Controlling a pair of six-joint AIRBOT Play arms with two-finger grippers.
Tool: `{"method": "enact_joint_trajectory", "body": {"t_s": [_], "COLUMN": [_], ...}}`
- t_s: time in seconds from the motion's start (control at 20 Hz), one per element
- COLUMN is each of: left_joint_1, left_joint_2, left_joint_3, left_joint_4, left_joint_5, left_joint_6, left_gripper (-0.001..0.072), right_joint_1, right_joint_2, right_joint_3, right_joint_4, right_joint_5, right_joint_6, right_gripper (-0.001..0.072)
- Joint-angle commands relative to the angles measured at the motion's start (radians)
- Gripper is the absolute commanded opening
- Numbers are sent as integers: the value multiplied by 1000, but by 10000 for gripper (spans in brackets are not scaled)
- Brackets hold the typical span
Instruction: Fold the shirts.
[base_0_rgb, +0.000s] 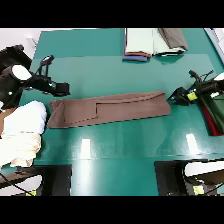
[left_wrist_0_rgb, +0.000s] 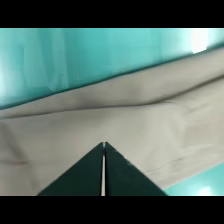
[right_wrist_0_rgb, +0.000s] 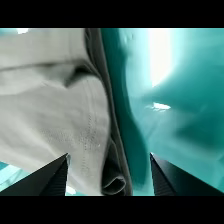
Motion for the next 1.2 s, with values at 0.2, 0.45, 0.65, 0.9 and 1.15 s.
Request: {"method": "enact_joint_trajectory", "body": {"t_s": [0.2,0.45,0.65,0.9,1.15], "left_joint_1": [-176,-275,-353,-434,-448], "left_joint_2": [-36,-126,-295,-451,-506], "left_joint_3": [1,17,134,271,314], "left_joint_4": [-14,-72,-109,-116,-156], "left_joint_5": [76,172,173,167,188], "left_joint_6": [-49,-74,-71,-71,-71], "left_gripper": [20,19,19,19,19], "right_joint_1": [111,129,160,298,465], "right_joint_2": [-74,16,128,204,203], "right_joint_3": [-50,53,221,415,550], "right_joint_4": [108,109,145,214,214], "right_joint_5": [-50,-4,85,95,79], "right_joint_6": [-57,-74,-11,75,126], "right_gripper": [377,15,14,14,14]}}
